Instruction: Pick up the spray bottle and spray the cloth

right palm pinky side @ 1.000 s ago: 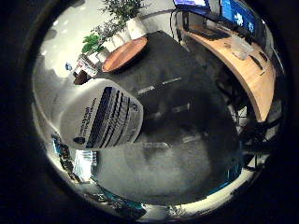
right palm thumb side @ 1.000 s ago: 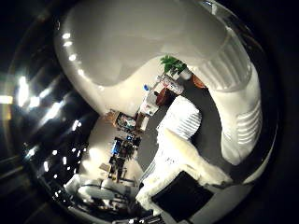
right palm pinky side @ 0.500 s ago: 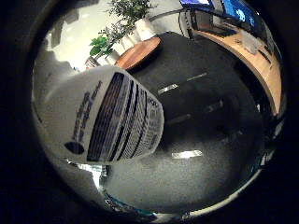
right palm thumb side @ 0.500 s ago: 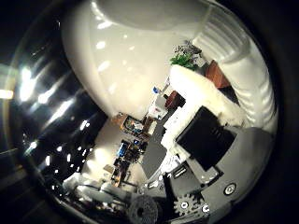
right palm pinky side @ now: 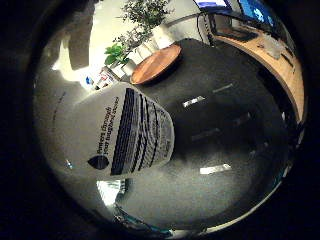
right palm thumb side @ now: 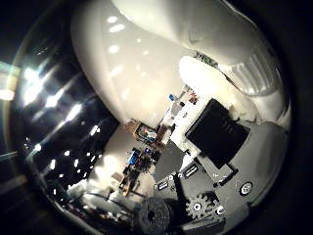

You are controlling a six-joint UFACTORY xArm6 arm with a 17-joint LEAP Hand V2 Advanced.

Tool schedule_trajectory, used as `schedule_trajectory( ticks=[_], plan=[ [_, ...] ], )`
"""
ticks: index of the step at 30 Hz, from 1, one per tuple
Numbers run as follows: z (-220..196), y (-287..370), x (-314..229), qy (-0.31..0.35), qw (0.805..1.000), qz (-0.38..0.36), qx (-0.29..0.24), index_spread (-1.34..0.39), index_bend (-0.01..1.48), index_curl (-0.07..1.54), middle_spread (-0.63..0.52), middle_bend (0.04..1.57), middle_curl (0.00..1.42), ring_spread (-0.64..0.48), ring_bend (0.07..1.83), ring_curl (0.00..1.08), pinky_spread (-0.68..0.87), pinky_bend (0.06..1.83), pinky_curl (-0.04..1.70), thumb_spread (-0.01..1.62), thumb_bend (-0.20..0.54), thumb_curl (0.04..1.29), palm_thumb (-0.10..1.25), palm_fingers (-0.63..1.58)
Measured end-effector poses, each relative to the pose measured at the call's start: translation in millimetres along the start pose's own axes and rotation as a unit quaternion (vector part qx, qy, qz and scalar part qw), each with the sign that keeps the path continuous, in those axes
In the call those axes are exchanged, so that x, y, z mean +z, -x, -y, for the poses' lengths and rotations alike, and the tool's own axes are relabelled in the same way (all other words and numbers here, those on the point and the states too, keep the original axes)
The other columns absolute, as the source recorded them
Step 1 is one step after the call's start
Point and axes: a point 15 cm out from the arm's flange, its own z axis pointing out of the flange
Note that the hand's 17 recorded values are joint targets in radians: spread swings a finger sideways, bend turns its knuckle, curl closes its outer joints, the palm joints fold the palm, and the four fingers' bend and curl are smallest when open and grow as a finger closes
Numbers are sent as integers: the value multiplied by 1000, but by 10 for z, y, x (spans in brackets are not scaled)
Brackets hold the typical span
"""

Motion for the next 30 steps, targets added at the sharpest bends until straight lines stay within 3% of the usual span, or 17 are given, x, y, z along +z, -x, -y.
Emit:
schedule_trajectory(
  ticks=[7, 19, 30],
  plan=[
    [82, 103, -30, -17, 1000, 21, -4, -427, 944, 1093, -328, 1101, 1132, -255, 1382, 791, -284, 1184, 1069, 1100, -8, 516, 1020, 979],
    [62, 339, -81, 7, 999, 32, -29, -327, 1010, 1024, -266, 1129, 1091, -256, 1332, 833, -244, 1110, 1230, 1071, -12, 600, 1033, 1068],
    [-133, 652, -217, 101, 995, 21, -15, -287, 1063, 971, -238, 1163, 1058, -250, 1317, 866, -219, 1075, 1333, 1019, -15, 669, 1039, 1078]
  ],
)
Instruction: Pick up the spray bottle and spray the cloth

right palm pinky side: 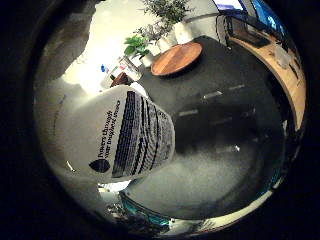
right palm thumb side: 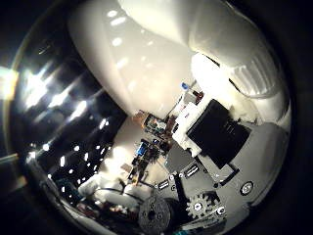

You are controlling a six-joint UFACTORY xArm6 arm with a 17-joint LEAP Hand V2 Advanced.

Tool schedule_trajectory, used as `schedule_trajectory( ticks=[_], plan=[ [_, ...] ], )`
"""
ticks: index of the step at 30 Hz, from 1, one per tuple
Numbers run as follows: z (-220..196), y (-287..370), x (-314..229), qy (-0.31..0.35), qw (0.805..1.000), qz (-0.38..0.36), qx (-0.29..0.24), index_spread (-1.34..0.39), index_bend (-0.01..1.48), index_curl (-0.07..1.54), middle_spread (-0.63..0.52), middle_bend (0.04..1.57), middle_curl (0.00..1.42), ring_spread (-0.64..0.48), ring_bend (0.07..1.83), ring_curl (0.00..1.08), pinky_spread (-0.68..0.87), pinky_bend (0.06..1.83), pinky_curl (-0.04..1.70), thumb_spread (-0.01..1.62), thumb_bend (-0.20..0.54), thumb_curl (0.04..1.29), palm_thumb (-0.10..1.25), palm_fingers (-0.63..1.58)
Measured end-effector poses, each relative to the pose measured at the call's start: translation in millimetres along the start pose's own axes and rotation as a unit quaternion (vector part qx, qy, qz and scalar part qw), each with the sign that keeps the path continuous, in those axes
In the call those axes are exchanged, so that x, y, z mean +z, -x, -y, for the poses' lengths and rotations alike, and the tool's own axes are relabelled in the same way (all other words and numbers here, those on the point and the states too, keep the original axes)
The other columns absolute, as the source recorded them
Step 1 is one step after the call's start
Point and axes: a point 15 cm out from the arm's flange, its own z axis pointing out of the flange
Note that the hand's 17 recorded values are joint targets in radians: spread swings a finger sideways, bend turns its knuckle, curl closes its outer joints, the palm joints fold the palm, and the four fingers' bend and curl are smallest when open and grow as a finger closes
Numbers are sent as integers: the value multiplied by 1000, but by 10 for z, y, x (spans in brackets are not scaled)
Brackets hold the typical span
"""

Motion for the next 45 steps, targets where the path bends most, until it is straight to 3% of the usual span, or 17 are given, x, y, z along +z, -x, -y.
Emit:
schedule_trajectory(
  ticks=[14, 23, 36, 45],
  plan=[
    [-161, 496, -494, 157, 985, -65, -22, -264, 1103, 927, -222, 1203, 1033, -250, 1319, 884, -209, 1053, 1401, 981, -14, 717, 1023, 1084],
    [-280, 680, -625, 219, 971, -84, -39, -259, 1118, 911, -218, 1218, 1023, -250, 1325, 889, -208, 1048, 1430, 983, -14, 733, 1015, 1085],
    [-10, 697, -722, 241, 954, -170, -63, -256, 1127, 903, -216, 1226, 1018, -248, 1340, 890, -197, 1049, 1466, 964, -15, 747, 1011, 1082],
    [316, 689, -561, 231, 933, -253, -112, -255, 1128, 899, -213, 1232, 1014, -248, 1339, 890, -184, 1044, 1481, 963, -15, 750, 1010, 1084]
  ],
)
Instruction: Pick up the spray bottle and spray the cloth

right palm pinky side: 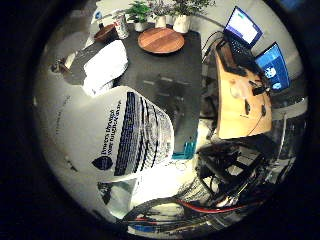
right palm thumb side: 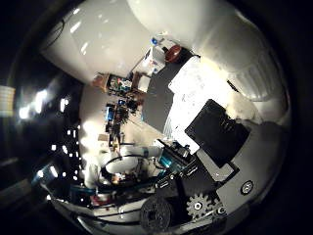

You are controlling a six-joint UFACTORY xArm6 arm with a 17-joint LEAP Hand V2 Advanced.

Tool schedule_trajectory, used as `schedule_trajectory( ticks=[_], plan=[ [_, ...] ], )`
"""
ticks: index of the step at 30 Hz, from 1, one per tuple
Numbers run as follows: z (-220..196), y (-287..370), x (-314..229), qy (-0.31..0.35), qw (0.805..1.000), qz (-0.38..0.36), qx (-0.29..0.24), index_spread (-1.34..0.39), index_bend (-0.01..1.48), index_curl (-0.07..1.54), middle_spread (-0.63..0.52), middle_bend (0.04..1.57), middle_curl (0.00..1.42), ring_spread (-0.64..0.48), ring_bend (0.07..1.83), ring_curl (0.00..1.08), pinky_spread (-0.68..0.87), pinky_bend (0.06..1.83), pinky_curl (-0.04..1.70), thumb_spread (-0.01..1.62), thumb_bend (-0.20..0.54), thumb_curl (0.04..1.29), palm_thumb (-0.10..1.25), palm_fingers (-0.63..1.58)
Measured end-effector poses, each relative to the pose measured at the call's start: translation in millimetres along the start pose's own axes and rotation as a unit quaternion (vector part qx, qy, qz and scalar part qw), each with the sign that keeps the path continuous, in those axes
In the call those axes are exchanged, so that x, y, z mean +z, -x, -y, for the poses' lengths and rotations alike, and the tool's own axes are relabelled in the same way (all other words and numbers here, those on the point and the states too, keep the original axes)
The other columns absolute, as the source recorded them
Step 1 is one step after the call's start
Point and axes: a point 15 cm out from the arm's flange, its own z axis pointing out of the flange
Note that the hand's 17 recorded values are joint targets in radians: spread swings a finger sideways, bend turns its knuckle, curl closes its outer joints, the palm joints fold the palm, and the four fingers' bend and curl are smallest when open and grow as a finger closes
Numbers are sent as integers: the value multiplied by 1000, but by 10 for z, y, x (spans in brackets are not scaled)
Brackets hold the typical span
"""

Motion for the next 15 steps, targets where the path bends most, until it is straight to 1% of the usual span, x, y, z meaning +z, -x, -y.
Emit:
schedule_trajectory(
  ticks=[10, 15],
  plan=[
    [462, 186, 80, -29, 995, -85, -39, -255, 1130, 897, -211, 1235, 1009, -248, 1339, 890, -173, 1042, 1487, 962, -16, 751, 1007, 1084],
    [795, 312, 91, -71, 988, -123, -64, -255, 1131, 897, -212, 1232, 1009, -248, 1340, 890, -168, 1043, 1489, 954, -15, 754, 1002, 1081]
  ],
)
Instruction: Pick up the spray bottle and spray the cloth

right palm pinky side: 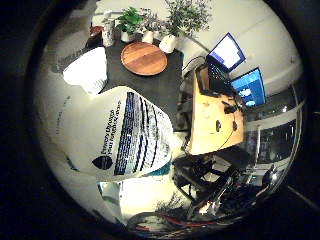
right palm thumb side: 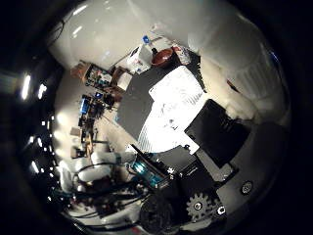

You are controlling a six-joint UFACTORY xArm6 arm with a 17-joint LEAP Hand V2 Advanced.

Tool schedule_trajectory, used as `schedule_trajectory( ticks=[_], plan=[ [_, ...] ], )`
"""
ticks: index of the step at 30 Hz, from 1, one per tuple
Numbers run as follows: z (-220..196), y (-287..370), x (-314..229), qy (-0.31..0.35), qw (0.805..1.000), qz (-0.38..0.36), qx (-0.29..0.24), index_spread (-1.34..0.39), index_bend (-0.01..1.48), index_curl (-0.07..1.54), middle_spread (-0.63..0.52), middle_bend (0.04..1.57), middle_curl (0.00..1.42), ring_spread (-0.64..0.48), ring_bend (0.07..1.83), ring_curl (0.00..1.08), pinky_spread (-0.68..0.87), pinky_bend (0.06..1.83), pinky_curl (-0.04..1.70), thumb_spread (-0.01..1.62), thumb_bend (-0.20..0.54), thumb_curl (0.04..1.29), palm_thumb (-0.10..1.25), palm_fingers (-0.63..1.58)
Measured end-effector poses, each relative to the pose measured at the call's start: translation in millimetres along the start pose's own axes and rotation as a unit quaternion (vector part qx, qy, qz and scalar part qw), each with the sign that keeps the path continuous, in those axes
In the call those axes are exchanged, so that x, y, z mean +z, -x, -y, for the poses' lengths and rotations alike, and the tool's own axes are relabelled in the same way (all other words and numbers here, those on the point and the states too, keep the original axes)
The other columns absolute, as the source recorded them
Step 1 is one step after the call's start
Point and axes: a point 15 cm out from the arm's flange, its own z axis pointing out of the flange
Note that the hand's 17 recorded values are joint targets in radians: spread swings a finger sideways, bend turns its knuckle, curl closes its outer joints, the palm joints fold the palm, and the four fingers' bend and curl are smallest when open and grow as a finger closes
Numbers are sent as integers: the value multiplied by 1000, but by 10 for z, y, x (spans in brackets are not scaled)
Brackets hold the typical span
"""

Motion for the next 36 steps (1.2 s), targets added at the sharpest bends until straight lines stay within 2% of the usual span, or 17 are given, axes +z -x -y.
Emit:
schedule_trajectory(
  ticks=[9, 14, 19, 28, 36],
  plan=[
    [460, 497, 315, -32, 997, -42, -56, -255, 1132, 896, -214, 1231, 1010, -248, 1340, 890, -161, 1043, 1490, 948, -15, 759, 1000, 1081],
    [121, 774, 959, 16, 997, -30, -71, -255, 1132, 895, -214, 1231, 1010, -248, 1341, 890, -159, 1043, 1490, 947, -15, 762, 999, 1081],
    [133, 1097, 1262, 21, 995, -22, -90, -254, 1133, 895, -214, 1230, 1011, -248, 1341, 890, -165, 1043, 1490, 938, -16, 765, 1001, 1081],
    [184, 1194, 1417, 18, 994, -25, -102, -254, 1133, 895, -214, 1230, 1011, -248, 1341, 889, -177, 1043, 1489, 936, -16, 767, 1001, 1081],
    [227, 1053, 1324, 13, 994, -35, -98, -254, 1133, 894, -214, 1230, 1011, -248, 1341, 889, -185, 1042, 1489, 929, -16, 768, 997, 1082]
  ],
)
